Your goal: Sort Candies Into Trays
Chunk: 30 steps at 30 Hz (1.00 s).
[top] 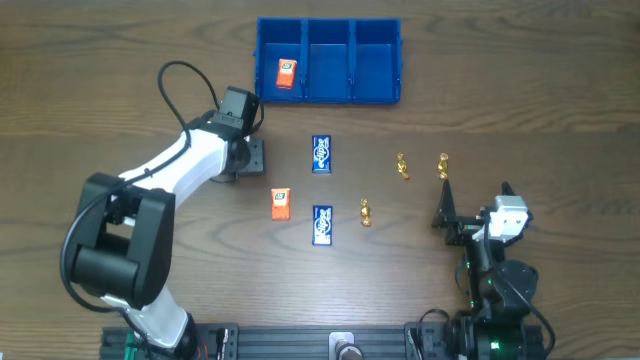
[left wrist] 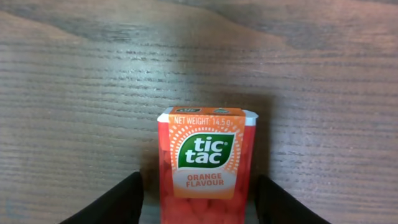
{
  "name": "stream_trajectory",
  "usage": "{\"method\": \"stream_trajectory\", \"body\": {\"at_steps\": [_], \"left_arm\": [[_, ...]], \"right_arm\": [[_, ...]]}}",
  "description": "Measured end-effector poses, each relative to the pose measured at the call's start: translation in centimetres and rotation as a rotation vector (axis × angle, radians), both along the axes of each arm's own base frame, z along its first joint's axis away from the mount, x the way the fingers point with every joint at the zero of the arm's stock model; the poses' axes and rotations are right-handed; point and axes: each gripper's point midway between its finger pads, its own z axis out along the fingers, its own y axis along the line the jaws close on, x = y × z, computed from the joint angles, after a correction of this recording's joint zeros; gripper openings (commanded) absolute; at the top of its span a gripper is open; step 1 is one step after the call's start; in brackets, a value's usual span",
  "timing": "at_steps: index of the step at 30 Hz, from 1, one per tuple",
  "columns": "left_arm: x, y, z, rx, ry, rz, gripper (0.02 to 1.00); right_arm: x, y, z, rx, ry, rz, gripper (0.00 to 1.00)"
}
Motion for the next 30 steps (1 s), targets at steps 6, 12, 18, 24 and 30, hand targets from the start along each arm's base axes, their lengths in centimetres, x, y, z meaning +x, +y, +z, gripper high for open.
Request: {"method": "stream_trajectory", "body": {"at_steps": [6,12,18,24,30], "left_arm": [[0.0,0.0,0.0,-0.001,-0.002,0.0,0.338],[0.2,-0.1,0.1,-0.001,-0.004,-0.001,0.279],[2.0,-0.6,3.6,-0.025,-0.079,-0.001,0.279],[7.9,-2.7,19.6,-0.104,-0.434,-0.001,0.281],[12.1,-4.2,27.7,-0.119,-0.566,0.006,0.286]], "right_arm": [[0.0,0.0,0.0,0.0,0.0,0.0,0.998],[0.0,0.0,0.0,0.0,0.0,0.0,0.998],[0.0,0.0,0.0,0.0,0.0,0.0,0.998],[0.0,0.0,0.0,0.0,0.0,0.0,0.998],[0.0,0.0,0.0,0.0,0.0,0.0,0.998]]}}
